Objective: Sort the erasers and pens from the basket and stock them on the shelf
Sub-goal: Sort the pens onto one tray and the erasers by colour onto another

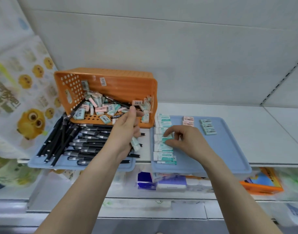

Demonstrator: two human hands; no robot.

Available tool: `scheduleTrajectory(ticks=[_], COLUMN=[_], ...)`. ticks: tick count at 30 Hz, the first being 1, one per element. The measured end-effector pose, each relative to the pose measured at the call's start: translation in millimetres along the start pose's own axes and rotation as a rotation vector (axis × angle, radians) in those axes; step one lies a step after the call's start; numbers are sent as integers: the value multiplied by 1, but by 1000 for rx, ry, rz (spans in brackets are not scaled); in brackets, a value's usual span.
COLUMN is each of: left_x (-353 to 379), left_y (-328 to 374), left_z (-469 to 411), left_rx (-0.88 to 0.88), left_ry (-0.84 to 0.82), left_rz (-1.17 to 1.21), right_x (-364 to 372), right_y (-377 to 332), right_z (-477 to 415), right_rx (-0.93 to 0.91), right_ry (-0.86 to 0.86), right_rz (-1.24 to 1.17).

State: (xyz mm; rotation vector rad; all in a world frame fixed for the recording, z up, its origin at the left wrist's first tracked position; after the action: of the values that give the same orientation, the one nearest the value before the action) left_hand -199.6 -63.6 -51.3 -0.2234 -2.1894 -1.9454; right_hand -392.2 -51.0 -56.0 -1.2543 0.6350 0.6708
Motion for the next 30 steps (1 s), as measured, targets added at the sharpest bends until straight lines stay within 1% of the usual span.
scheduleTrajectory(ticks=[2,3,4,5,7,8,9,10,11,12,14,15,17,18,19,20,22,24,26,28,30], left_x=[7,11,15,20,27,28,28,26,24,23,19,20,26,29,31,32,33,30,25,23,23], left_y=[-1,-2,-1,-1,-3,-2,0,4,9,13,11,7,-8,-14,-17,-16,-12,-9,-9,-7,-6], left_z=[0,-1,-1,-2,-1,-1,0,1,3,4,6,7,15,20,23,25,26,25,25,26,27], left_rx=[-31,-34,-26,-15,5,39,95,173,263,346,407,403,390,395,413,443,527,547,526,521,539], left_ry=[61,90,115,137,159,146,112,59,-1,-59,-189,-283,-496,-571,-607,-611,-586,-565,-542,-534,-529], left_rz=[231,320,392,451,480,422,295,96,-121,-305,-548,-646,-884,-997,-1090,-1153,-1203,-1208,-1171,-1131,-1109], right_x=[-4,-6,-6,-1,22,30,32,29,19,5,-25,-38,-53,-55,-53,-46,-23,-5,2,-1,-9], right_y=[-11,-18,-24,-28,-40,-44,-44,-40,-34,-25,-5,3,12,11,7,0,-15,-23,-25,-21,-18], right_z=[2,5,8,11,19,23,23,20,15,11,6,6,7,7,8,9,10,11,11,10,9], right_rx=[-35,-51,-47,-8,76,101,114,125,130,131,125,112,64,39,7,-33,-113,-150,-148,-114,-92], right_ry=[95,123,98,-4,-327,-434,-462,-425,-328,-191,37,94,133,123,95,56,-27,-62,-38,-22,-45], right_rz=[122,105,1,-173,-547,-664,-707,-709,-678,-621,-515,-479,-392,-340,-280,-189,20,106,114,45,-13])
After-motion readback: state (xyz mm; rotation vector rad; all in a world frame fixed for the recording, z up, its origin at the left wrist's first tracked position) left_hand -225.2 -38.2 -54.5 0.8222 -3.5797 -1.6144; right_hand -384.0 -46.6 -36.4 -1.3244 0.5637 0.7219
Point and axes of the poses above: each hand's wrist, its own z-axis away from the middle knuckle, its own x-axis out of the palm, y = z × x, the point moved 8 cm from there along -z, towards the middle knuckle, and after that the axes turned 15 degrees about x, right-handed, at the moved point
